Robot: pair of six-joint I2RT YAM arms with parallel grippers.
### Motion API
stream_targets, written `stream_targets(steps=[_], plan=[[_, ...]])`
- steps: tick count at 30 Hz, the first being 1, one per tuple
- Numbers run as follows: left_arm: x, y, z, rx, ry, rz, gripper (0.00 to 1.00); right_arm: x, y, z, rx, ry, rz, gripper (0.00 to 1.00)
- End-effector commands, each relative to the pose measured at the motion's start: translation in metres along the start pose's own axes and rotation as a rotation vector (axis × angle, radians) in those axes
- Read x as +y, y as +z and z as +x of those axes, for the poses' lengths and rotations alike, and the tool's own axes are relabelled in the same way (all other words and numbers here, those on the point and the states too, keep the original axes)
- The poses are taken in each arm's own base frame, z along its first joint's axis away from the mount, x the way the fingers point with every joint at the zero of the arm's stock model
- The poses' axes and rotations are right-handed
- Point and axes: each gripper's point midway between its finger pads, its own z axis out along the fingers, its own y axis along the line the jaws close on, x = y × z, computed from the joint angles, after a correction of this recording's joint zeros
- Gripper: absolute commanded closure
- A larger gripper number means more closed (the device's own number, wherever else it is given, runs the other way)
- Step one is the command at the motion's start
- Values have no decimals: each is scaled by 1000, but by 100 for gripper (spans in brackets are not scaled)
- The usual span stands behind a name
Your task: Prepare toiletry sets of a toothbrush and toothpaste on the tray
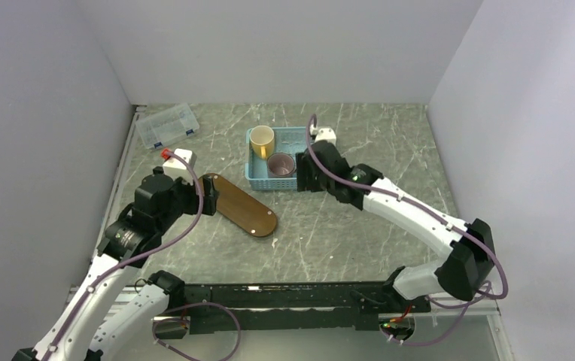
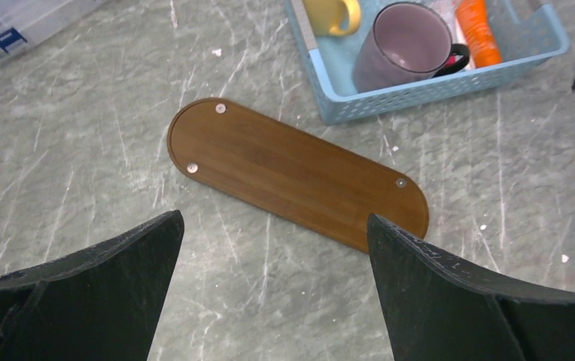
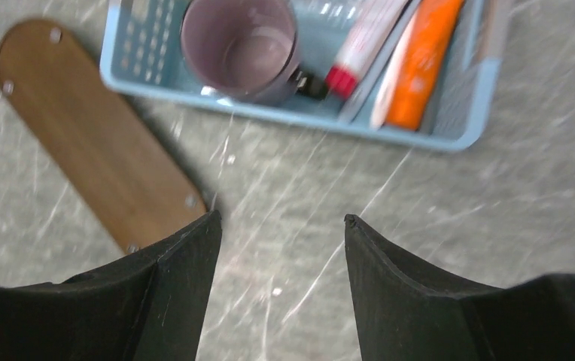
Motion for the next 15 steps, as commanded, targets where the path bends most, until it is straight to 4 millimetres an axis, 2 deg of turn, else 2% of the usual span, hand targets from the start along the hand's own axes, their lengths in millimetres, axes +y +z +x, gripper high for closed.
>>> stream_targets(steps=[1, 6, 10, 15], plan=[[7, -6, -14, -30, -21, -44, 1, 19, -13, 40, 45, 182, -62, 37], [4, -9, -17, -64, -23, -23, 1, 40, -20, 76, 71, 344, -171, 37], [3, -10, -17, -67, -20, -13, 1, 54, -17, 100, 103, 448, -202, 37], [2, -11, -18, -69, -21, -11, 1, 76, -10, 116, 101, 609, -281, 36]])
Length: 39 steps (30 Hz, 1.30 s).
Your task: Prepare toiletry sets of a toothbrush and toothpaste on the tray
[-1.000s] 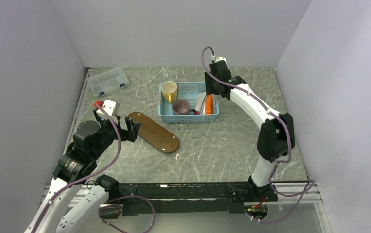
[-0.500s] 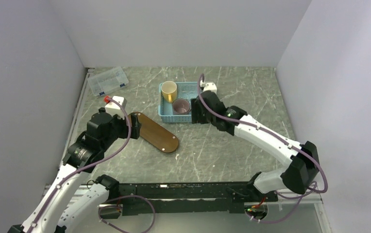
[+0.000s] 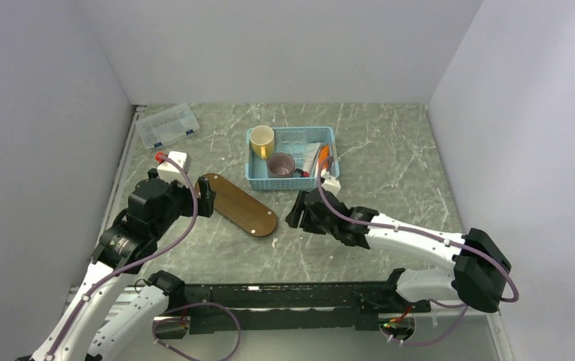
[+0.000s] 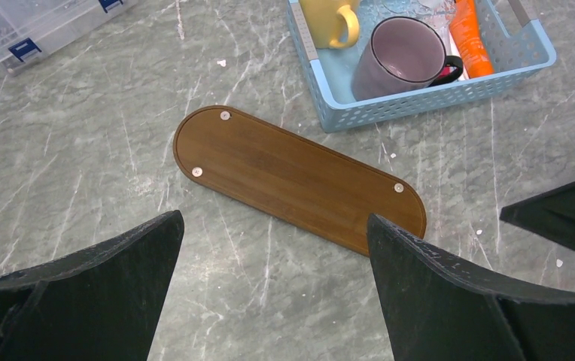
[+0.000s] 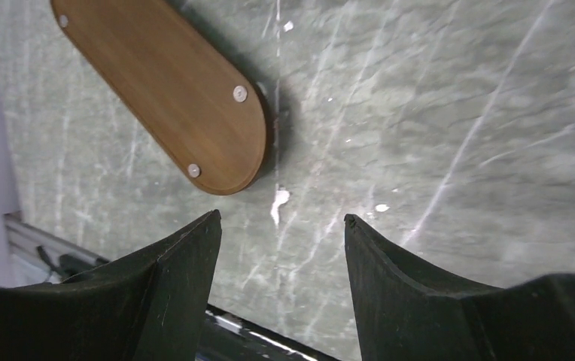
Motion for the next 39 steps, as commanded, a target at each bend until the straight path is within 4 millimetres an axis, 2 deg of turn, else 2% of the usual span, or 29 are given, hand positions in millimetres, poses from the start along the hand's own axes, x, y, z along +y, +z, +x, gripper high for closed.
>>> stream_targets(steps=[1, 6, 16, 29, 39], plan=[[-2, -4, -17, -53, -18, 6, 1, 39, 6, 0, -52, 250, -172, 36], [-3, -6, -18, -66, -19, 18, 1, 49, 14, 8, -73, 388, -270, 36], [-5, -6, -18, -64, -17, 24, 1, 62, 42, 27, -56, 507, -362, 36], [-4, -5, -17, -63, -14, 22, 1, 58, 69, 58, -15, 619, -411, 42], [-3, -5, -17, -59, -13, 18, 1, 51, 80, 62, -36, 635, -401, 53]])
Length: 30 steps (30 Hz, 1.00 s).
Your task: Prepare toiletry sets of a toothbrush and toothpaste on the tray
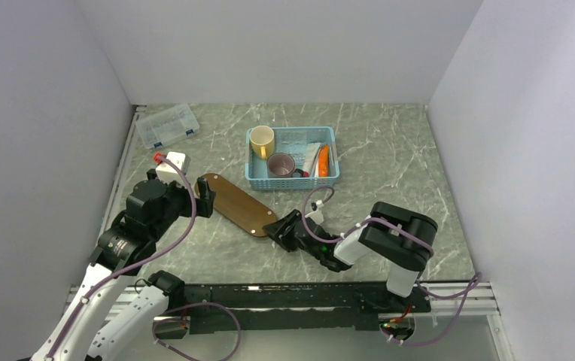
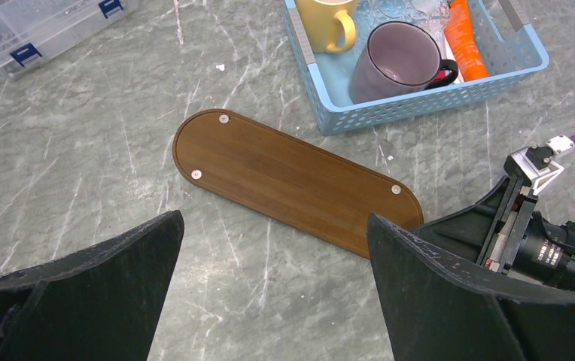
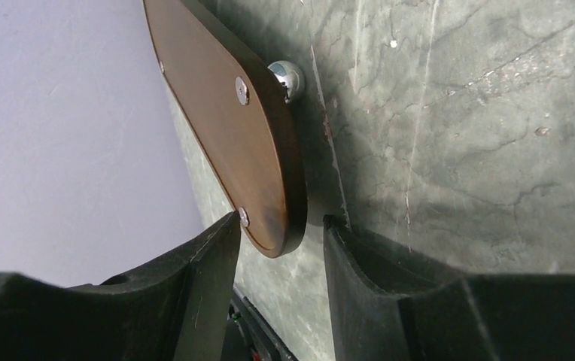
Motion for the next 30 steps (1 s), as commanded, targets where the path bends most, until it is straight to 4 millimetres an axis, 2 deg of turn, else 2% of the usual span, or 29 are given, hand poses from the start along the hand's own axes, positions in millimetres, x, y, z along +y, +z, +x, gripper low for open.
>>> stream_targets(steps=[1, 12, 17, 24, 30], plan=[[-3, -1, -14, -43, -13, 12, 1, 14, 2, -4, -30, 44, -78, 54], [-3, 2, -11, -27, -11, 12, 1, 4, 6, -9, -62, 52, -67, 70], [-3, 2, -11, -27, -11, 10, 1, 4, 4, -9, -59, 51, -75, 82], [-2, 3, -11, -24, -10, 5, 1, 3, -6, -9, -37, 30, -69, 98], [-2, 2, -10, -24, -10, 5, 1, -3, -23, -11, 0, -4, -61, 100]])
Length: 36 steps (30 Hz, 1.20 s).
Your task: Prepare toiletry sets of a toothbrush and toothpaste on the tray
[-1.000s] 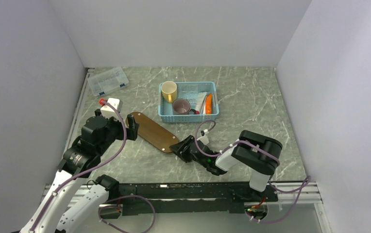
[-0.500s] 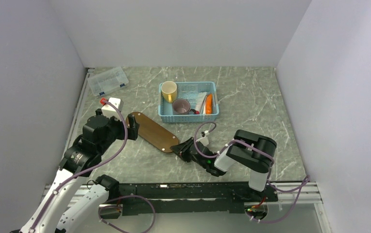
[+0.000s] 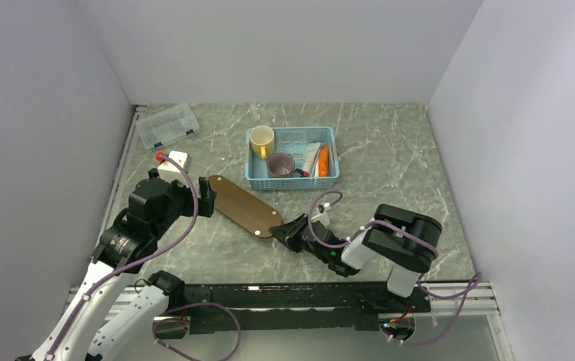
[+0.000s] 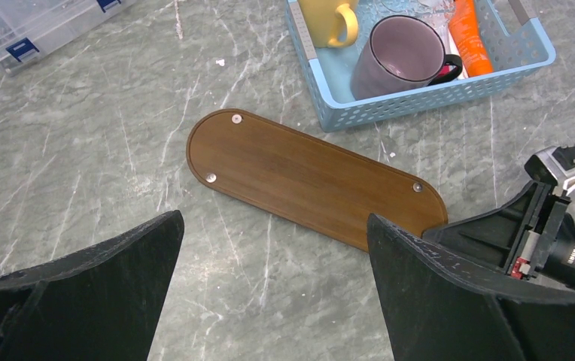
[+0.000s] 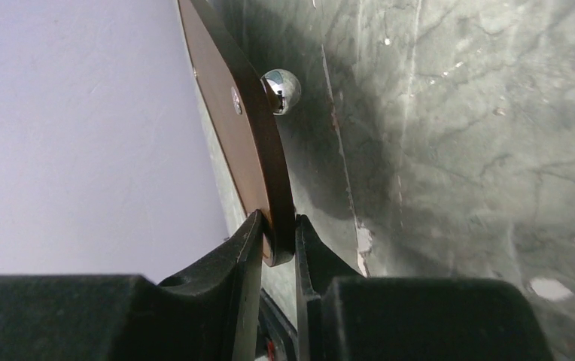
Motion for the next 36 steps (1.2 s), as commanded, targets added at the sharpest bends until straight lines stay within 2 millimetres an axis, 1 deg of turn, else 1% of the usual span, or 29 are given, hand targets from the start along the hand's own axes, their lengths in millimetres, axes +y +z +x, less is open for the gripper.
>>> stream_targets(steps=[1, 4, 8, 15, 17, 19, 20, 21, 23, 29, 33, 36], plan=[[-2, -1, -13, -41, -12, 7, 1, -6, -14, -3, 39, -48, 13, 100], [-2, -1, -13, -40, -11, 7, 1, -9, -22, -1, 106, -71, 14, 100], [-2, 0, -13, -37, -10, 6, 1, -18, -36, -2, 199, -91, 16, 100], [-2, 0, -12, -35, -10, 9, 1, -44, -62, -4, 298, -192, 83, 100], [-3, 1, -11, -31, -10, 11, 1, -50, -70, -8, 317, -216, 93, 100], [-4, 1, -12, -32, -13, 17, 1, -62, -79, -15, 341, -248, 135, 100], [-5, 1, -12, -33, -13, 21, 1, -62, -83, -19, 340, -257, 135, 100], [-6, 1, -12, -33, -14, 27, 1, -68, -87, -23, 338, -259, 156, 100], [-8, 1, -12, -31, -19, 39, 1, -73, -94, -30, 330, -275, 184, 100], [-26, 3, -10, -1, -64, 119, 1, -87, -113, -50, 283, -298, 283, 100], [-37, 0, -7, 30, -101, 172, 1, -97, -123, -58, 296, -304, 348, 99], [-43, -4, -8, 26, -134, 206, 1, -106, -127, -58, 318, -292, 380, 99]])
